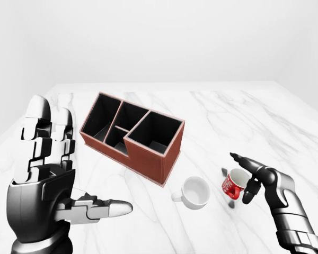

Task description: Pick up the red mug and place it to the right of the caddy.

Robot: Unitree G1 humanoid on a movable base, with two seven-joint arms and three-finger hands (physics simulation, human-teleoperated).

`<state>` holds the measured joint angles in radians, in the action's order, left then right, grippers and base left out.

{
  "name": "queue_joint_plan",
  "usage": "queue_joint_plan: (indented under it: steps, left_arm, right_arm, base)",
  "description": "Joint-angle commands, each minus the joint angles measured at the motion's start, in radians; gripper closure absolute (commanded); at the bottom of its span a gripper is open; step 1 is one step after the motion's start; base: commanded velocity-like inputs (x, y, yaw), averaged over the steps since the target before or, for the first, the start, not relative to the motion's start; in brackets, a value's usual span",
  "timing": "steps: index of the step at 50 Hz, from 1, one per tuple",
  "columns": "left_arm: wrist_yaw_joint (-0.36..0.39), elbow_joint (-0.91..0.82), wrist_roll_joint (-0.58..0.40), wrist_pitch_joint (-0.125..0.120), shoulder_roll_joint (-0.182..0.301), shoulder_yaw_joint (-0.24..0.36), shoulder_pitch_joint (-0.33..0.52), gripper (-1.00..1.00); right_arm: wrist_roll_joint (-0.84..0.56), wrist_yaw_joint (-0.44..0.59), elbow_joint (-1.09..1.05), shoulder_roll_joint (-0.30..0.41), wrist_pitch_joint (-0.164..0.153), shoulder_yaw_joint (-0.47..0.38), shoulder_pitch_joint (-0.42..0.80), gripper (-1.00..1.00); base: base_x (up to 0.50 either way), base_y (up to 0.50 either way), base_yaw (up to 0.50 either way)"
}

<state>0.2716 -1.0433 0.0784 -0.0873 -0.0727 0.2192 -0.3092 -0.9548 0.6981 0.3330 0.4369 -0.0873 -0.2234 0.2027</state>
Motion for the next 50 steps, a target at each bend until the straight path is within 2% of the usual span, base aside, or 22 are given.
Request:
queue_joint_plan:
  steps: [1, 6, 7, 8, 9, 38, 45, 50]
  left_arm:
    - [-0.001, 0.000, -0.004, 0.000, 0.001, -0.005, -0.001, -1.00]
    - [-0.001, 0.002, -0.005, 0.000, 0.000, -0.007, -0.005, -1.00]
    - [-0.001, 0.003, -0.006, 0.000, 0.000, -0.009, -0.004, -1.00]
    - [-0.001, 0.006, -0.007, 0.000, -0.001, -0.011, -0.006, -1.00]
    - [0.000, 0.010, -0.008, 0.000, -0.001, -0.012, -0.009, -1.00]
    - [-0.002, -0.003, 0.000, 0.000, 0.001, -0.009, -0.008, -1.00]
    - [-0.002, -0.002, -0.001, 0.000, 0.000, -0.012, -0.011, -1.00]
    - [-0.004, 0.001, -0.004, 0.000, 0.002, -0.018, -0.006, -1.00]
  right_arm:
    - [0.009, 0.000, 0.032, 0.003, 0.000, 0.008, 0.004, -1.00]
    - [0.012, 0.000, 0.032, 0.004, 0.000, 0.008, -0.004, -1.00]
    - [0.009, 0.000, 0.019, 0.005, 0.000, 0.007, -0.013, -0.33]
    - [0.009, 0.000, 0.012, 0.005, 0.000, 0.004, -0.017, 0.60]
    - [0.008, 0.000, -0.015, 0.003, 0.000, -0.001, -0.028, 1.00]
    - [-0.042, 0.000, -0.239, 0.031, 0.000, -0.097, -0.047, 1.00]
    - [-0.048, 0.000, -0.303, 0.030, 0.000, -0.099, -0.009, 1.00]
    - [-0.049, 0.000, -0.364, 0.030, 0.000, -0.082, 0.064, 1.00]
  base:
    - [0.00, 0.00, 0.00]
    - [0.00, 0.00, 0.00]
    - [0.00, 0.00, 0.00]
    - [0.00, 0.00, 0.00]
    - [0.00, 0.00, 0.00]
    - [0.00, 0.00, 0.00]
    - [0.00, 0.00, 0.00]
    - [0.00, 0.00, 0.00]
